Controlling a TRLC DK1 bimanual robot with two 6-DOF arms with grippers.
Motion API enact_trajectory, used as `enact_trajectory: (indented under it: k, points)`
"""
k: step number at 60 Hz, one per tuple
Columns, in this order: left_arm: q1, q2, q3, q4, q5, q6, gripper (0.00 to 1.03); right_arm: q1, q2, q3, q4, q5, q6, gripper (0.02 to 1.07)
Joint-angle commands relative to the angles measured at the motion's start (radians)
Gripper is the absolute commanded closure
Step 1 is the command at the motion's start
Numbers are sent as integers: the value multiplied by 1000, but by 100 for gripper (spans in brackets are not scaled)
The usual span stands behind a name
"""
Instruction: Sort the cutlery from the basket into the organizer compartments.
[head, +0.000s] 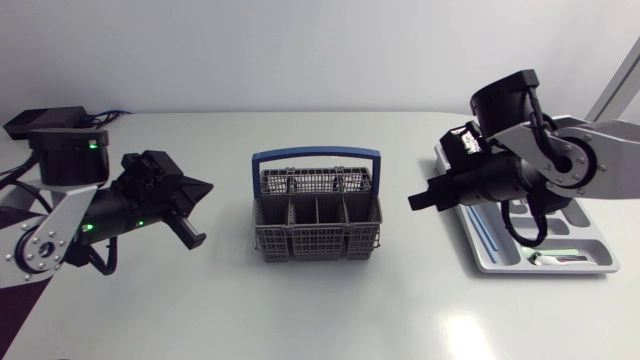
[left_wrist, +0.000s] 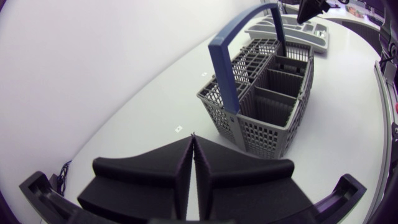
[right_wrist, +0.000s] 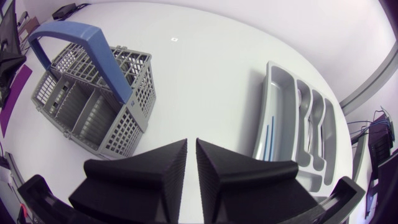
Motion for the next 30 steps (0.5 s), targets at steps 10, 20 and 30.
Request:
enact_trajectory:
  k: [10,20,30]
  points:
    - [12,-197,-56,-88,5,-59,65,-38,-101,-76,-1,22,-45,49]
    - [40,-267,-51,-152,-5,-94,3,-62,-162,-105,4,23,-79,6]
    - [132,-294,-4,-206,-5,-186,4,-101,-236,-137,21,23,-102,6]
